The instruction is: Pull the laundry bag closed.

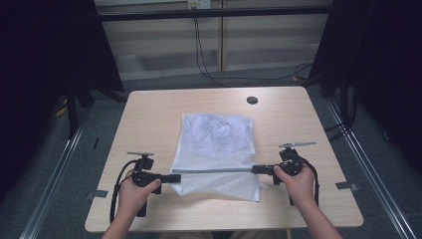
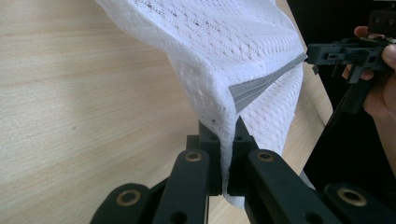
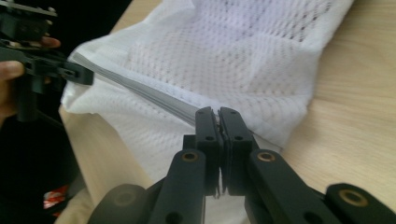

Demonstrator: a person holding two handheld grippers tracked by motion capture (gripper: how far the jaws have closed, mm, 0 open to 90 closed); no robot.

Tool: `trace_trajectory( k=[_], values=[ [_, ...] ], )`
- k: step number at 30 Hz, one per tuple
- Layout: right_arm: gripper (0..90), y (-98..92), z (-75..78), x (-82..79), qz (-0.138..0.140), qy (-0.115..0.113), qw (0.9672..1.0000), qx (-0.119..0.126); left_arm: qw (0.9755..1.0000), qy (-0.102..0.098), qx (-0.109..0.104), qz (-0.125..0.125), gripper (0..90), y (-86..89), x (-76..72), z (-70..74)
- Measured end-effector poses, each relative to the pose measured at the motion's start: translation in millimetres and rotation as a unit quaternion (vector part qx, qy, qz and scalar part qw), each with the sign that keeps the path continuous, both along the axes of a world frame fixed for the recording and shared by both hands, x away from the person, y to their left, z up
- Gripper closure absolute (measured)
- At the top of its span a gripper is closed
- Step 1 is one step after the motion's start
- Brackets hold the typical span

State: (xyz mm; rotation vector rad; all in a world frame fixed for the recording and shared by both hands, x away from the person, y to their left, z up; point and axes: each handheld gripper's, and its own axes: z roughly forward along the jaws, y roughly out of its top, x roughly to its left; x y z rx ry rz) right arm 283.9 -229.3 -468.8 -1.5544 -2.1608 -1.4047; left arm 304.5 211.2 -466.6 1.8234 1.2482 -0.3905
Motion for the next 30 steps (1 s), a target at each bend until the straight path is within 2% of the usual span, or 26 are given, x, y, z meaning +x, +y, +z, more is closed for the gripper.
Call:
trace_trajectory(
  k=[1, 2, 4, 10, 12, 14, 15, 16, 17, 18, 19, 20, 21, 26, 27, 29, 30],
  values=[
    [87.8, -1.0, -0.1, 0.0, -0.001, -0.002, 1.0, -0.004, 1.0, -0.002, -0.001, 0.002, 88.9, 1.1, 0.2, -0.1],
    [87.8, -2.9, -0.6, -0.2, -0.004, -0.001, 1.0, -0.001, 1.0, 0.001, -0.007, 0.006, 88.9, 1.5, -0.2, 0.2],
    [87.8, -7.3, -1.5, -0.7, -0.008, 0.002, 0.9999, 0.01, 1.0, 0.0, -0.004, 0.001, 88.9, 2.1, 0.0, -0.4],
    [87.7, -8.8, -0.9, -1.5, -0.009, -0.001, 0.9999, 0.005, 1.0, -0.001, -0.004, -0.002, 88.9, 1.0, 0.4, -0.2],
    [87.7, -8.8, -1.0, -1.4, -0.009, -0.001, 0.9999, 0.005, 0.9999, 0.004, -0.009, 0.006, 88.9, -0.2, -0.4, 0.2],
    [87.8, -8.9, -1.1, -1.4, -0.009, -0.001, 0.9999, 0.004, 1.0, 0.004, -0.006, 0.001, 88.9, 0.1, -0.1, -0.1],
    [87.7, -9.1, -1.3, -1.4, -0.01, -0.001, 0.9999, 0.003, 0.9998, 0.012, -0.012, 0.008, 88.9, -1.3, -1.1, 0.5],
    [87.8, -9.2, -1.5, -1.3, -0.011, -0.001, 0.9999, 0.003, 1.0, 0.003, -0.001, 0.001, 89.0, 0.3, -0.2, 0.0],
    [87.8, -9.7, -1.4, -1.4, -0.014, -0.002, 0.9999, -0.004, 1.0, 0.003, -0.005, 0.005, 88.9, 0.9, -0.1, 0.2],
    [87.7, -10.6, -1.6, -1.4, -0.015, -0.003, 0.9999, -0.005, 1.0, -0.001, -0.002, -0.002, 88.9, 3.0, 0.4, 0.5],
    [87.8, -11.6, -1.8, -1.6, -0.017, 0.001, 0.9998, 0.006, 1.0, 0.002, -0.007, 0.001, 88.9, 2.5, 0.0, 0.9],
    [87.8, -11.9, -1.7, -1.7, -0.019, 0.0, 0.9998, 0.007, 1.0, 0.003, -0.006, 0.003, 88.9, 2.3, -0.2, 1.3],
    [87.8, -12.0, -1.2, -1.4, -0.018, -0.003, 0.9998, 0.001, 1.0, 0.002, -0.004, 0.002, 88.9, 2.7, 0.2, 1.1],
    [87.8, -12.5, -1.1, -1.4, -0.018, -0.002, 0.9998, -0.001, 0.9999, 0.009, -0.008, 0.006, 88.9, 1.7, -0.2, 0.9],
    [87.7, -12.6, -1.2, -1.4, -0.019, -0.001, 0.9998, 0.0, 1.0, 0.004, -0.004, 0.001, 88.9, 2.3, 0.3, 0.5],
    [87.7, -12.7, -1.5, -1.8, -0.021, -0.002, 0.9998, 0.0, 1.0, 0.005, -0.004, 0.007, 88.9, 1.1, -0.4, 0.8],
    [87.8, -12.9, -1.6, -2.0, -0.022, -0.008, 0.9997, -0.008, 1.0, 0.005, -0.003, 0.004, 88.9, 1.1, -0.6, 0.7]
  ],
)
